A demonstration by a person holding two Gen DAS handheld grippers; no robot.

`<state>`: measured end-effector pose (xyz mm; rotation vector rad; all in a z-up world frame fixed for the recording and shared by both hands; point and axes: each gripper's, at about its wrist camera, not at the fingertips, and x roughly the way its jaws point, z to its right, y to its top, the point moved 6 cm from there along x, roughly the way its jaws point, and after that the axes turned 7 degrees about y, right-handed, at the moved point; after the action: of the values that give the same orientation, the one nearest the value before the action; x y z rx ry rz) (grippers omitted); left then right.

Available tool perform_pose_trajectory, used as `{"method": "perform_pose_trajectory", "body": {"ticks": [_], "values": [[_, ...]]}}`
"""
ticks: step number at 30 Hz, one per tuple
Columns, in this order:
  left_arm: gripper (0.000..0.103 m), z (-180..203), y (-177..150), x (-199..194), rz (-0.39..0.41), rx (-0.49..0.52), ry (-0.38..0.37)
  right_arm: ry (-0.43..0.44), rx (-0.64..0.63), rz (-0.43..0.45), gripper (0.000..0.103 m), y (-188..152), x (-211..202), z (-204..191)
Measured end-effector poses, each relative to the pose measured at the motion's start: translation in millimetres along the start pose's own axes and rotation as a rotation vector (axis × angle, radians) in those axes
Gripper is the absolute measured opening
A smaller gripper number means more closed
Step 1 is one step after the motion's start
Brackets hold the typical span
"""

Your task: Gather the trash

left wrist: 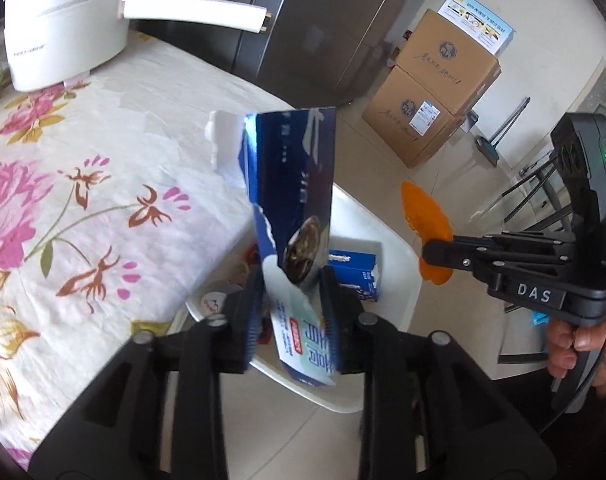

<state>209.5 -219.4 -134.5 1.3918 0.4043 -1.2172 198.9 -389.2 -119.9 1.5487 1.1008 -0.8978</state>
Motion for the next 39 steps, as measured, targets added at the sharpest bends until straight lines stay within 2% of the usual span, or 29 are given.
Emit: {"method": "perform_pose_trajectory", "body": {"ticks": [2, 4, 7, 10, 17, 21, 22, 24, 25, 29, 33, 34, 35, 36, 39], "values": [[0.067, -4.2, -0.2, 1.4, -0.023, -0.017, 0.024, -0.007, 0.004, -0.003, 0.01, -1.6, 0.6, 4.1], [0.076, -11.8, 0.1, -1.7, -0.029, -0.035, 0.063, -0.009, 0.01, -0.008, 0.01, -3.3, 1.0, 7.7], [0.086, -18.3, -1.6, -7.2, -0.045, -0.026, 0.107, -0.008, 0.017, -0.016, 0.01, -4.6, 2.6, 8.9], [0.088, -24.8, -6.2, -12.6, -0.05, -0.019, 0.141, 0.001, 0.014, -0.025, 0.011, -6.9, 4.6, 5.1], [0.099, -35.5, -15.4, -25.4, -0.049, -0.017, 0.197, 0.02, -0.016, -0.06, 0.011, -14.1, 16.0, -13.8], [0.1, -41.6, -20.8, -34.1, -0.042, -0.021, 0.226, 0.038, -0.02, -0.058, 0.016, -17.1, 17.9, -24.4], [0.1, -42.6, -23.1, -35.5, -0.045, -0.021, 0.239, 0.046, -0.015, -0.058, 0.026, -17.7, 17.9, -26.2], [0.1, -44.5, -27.5, -38.2, -0.055, -0.017, 0.268, 0.048, 0.012, -0.038, 0.074, -20.0, 14.2, -26.3], [0.1, -45.0, -29.4, -39.9, -0.056, -0.016, 0.282, 0.044, 0.023, -0.025, 0.079, -20.4, 12.0, -26.4], [0.1, -48.7, -37.9, -51.0, -0.039, -0.024, 0.341, 0.033, 0.01, 0.004, 0.081, -25.6, 1.9, -30.0], [0.1, -51.5, -46.4, -69.2, 0.004, -0.04, 0.406, -0.002, -0.036, 0.052, 0.087, -34.4, -13.0, -37.5], [0.1, -52.4, -47.7, -74.4, 0.019, -0.05, 0.422, -0.015, -0.051, 0.072, 0.09, -37.2, -18.5, -40.7], [0.1, -52.7, -49.2, -81.9, 0.04, -0.062, 0.44, -0.031, -0.063, 0.093, 0.1, -38.7, -23.6, -42.6], [0.1, -51.9, -50.6, -88.9, 0.057, -0.072, 0.451, -0.051, -0.083, 0.128, 0.103, -40.8, -31.7, -46.0], [0.1, -47.9, -55.3, -107.9, 0.111, -0.093, 0.479, -0.085, -0.129, 0.209, 0.103, -48.5, -52.4, -57.7]]}}
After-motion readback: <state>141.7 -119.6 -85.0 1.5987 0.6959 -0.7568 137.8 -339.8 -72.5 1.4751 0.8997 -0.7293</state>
